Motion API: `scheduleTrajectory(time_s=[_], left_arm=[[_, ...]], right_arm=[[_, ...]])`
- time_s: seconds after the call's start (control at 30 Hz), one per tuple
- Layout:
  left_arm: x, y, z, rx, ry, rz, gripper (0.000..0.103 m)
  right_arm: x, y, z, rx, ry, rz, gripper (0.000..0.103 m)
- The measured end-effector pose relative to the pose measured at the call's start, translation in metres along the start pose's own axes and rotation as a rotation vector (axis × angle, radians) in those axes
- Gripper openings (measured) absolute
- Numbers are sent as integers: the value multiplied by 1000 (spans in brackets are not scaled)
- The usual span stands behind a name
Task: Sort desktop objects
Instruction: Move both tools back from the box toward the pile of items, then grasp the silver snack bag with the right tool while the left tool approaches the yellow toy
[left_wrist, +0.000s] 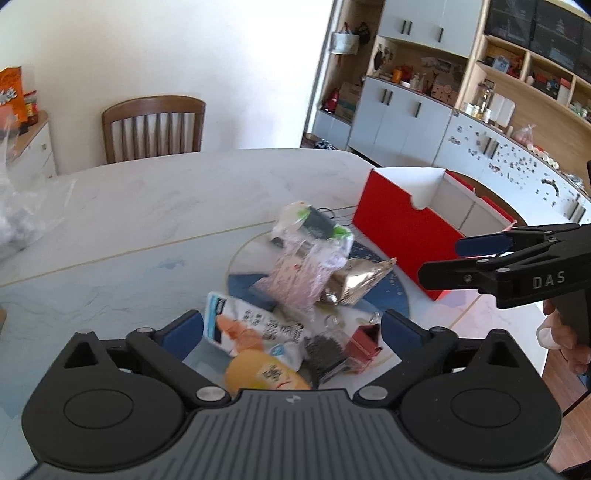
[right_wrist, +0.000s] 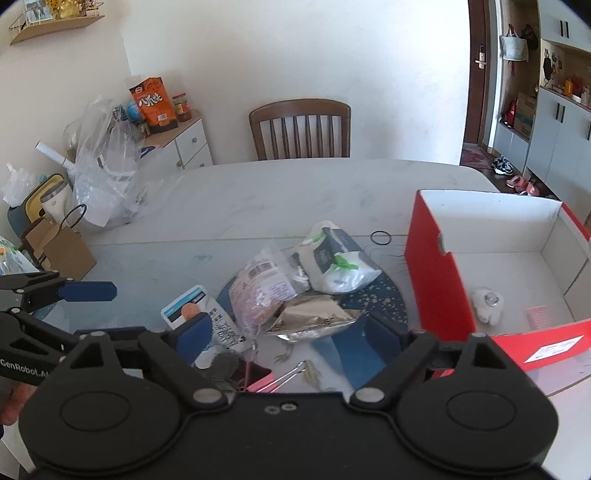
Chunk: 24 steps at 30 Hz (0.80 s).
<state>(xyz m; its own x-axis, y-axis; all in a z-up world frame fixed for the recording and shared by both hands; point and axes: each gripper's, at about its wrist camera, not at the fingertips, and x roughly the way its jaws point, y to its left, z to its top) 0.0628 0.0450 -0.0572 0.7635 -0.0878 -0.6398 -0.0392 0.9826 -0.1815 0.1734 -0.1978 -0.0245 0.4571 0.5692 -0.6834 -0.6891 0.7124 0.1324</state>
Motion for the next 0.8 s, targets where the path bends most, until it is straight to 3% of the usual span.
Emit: scheduleTrajectory(time_s=[0.43, 0.8], left_arm=[[9, 27, -31, -32, 0, -8, 103], [36, 19, -47, 55, 36, -22, 103]], right_arm=[[24, 13, -4, -23, 16, -4, 99], [58, 13, -9, -54, 48, -53, 99]])
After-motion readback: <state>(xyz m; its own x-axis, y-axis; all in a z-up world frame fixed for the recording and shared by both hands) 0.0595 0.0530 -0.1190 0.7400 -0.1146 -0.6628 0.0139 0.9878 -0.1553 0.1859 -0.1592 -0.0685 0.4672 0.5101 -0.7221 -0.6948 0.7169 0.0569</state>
